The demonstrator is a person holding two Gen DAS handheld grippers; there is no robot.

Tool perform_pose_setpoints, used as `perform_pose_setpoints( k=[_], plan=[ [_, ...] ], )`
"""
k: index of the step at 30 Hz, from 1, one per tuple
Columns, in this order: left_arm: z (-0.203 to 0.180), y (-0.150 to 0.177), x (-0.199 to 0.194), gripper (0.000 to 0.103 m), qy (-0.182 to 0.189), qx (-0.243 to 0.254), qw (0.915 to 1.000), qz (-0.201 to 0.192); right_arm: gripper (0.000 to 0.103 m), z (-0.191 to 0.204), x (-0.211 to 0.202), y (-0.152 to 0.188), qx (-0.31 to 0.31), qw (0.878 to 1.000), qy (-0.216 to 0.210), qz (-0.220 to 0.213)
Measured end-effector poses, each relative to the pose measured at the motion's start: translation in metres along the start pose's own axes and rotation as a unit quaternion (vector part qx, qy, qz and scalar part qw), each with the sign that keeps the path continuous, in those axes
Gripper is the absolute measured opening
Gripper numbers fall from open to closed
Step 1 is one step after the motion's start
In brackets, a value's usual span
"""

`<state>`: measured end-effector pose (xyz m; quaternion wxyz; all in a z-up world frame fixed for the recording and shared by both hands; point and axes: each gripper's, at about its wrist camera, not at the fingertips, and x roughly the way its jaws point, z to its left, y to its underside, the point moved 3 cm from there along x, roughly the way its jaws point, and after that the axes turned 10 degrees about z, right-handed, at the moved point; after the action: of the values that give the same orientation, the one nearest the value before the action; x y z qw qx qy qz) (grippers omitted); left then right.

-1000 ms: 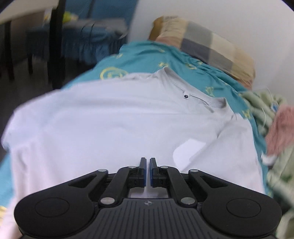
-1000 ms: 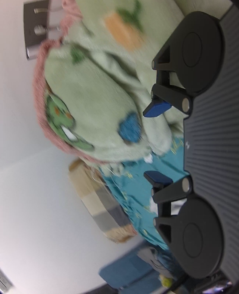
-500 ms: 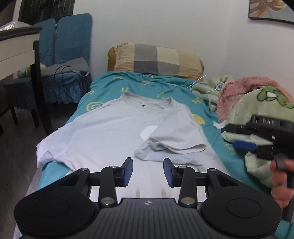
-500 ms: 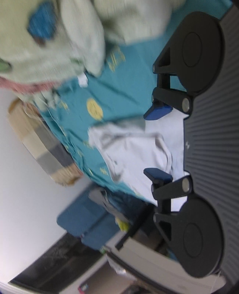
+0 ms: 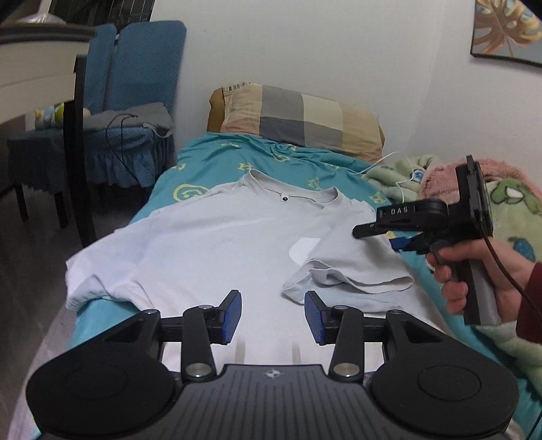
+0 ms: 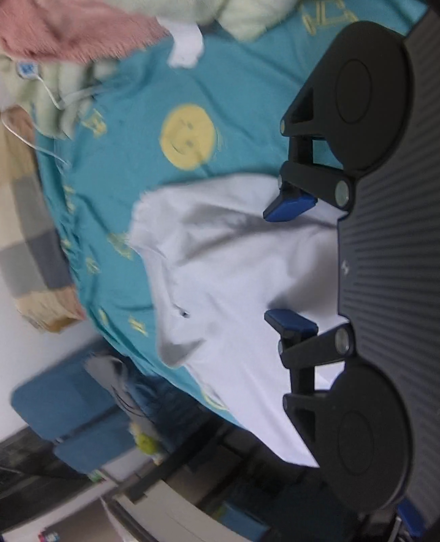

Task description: Fold clothes

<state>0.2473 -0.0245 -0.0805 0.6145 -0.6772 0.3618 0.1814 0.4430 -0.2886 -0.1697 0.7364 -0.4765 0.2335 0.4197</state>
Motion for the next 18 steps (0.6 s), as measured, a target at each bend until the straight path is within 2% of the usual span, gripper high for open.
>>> perform_pose_setpoints(
  k=[2,4,5,8,10,11,12,13,15,18],
  plan=[
    [0.003,-0.001,0.001,0.044,0.006,-0.006,1.0000,0.000,0.058,0.005,0.000,0.010,-0.013,0.999,-0.023,0.031],
    [0.004,-0.002,-0.001,0.044,0.006,-0.007,1.0000,-0.002,0.058,0.012,0.000,0.023,-0.032,0.997,-0.018,0.062],
    [0.004,-0.002,-0.002,0.044,0.006,-0.008,0.9999,-0.003,0.058,0.013,-0.002,0.029,-0.040,0.997,-0.016,0.068],
    [0.008,-0.004,-0.007,0.044,0.004,-0.021,0.9998,-0.005,0.056,0.013,-0.014,0.040,-0.013,0.997,-0.027,0.068],
    [0.013,-0.006,-0.010,0.044,0.005,-0.035,0.9994,-0.005,0.035,0.016,-0.022,0.045,0.001,0.997,-0.028,0.069],
    [0.016,-0.006,-0.012,0.044,0.006,-0.042,0.9991,-0.004,0.030,0.019,-0.026,0.048,0.000,0.997,-0.025,0.072],
    [0.018,-0.007,-0.014,0.044,0.007,-0.049,0.9988,-0.004,0.020,0.022,-0.030,0.051,0.000,0.997,-0.021,0.074],
    [0.019,-0.007,-0.014,0.044,0.007,-0.053,0.9986,-0.003,0.014,0.026,-0.033,0.051,0.001,0.997,-0.018,0.073],
    [0.021,-0.007,-0.016,0.044,0.007,-0.061,0.9981,-0.002,0.011,0.035,-0.039,0.045,0.007,0.998,-0.019,0.061],
    [0.021,-0.007,-0.018,0.044,0.007,-0.064,0.9979,-0.003,0.010,0.056,-0.042,0.018,0.016,0.999,-0.033,0.030]
  ],
)
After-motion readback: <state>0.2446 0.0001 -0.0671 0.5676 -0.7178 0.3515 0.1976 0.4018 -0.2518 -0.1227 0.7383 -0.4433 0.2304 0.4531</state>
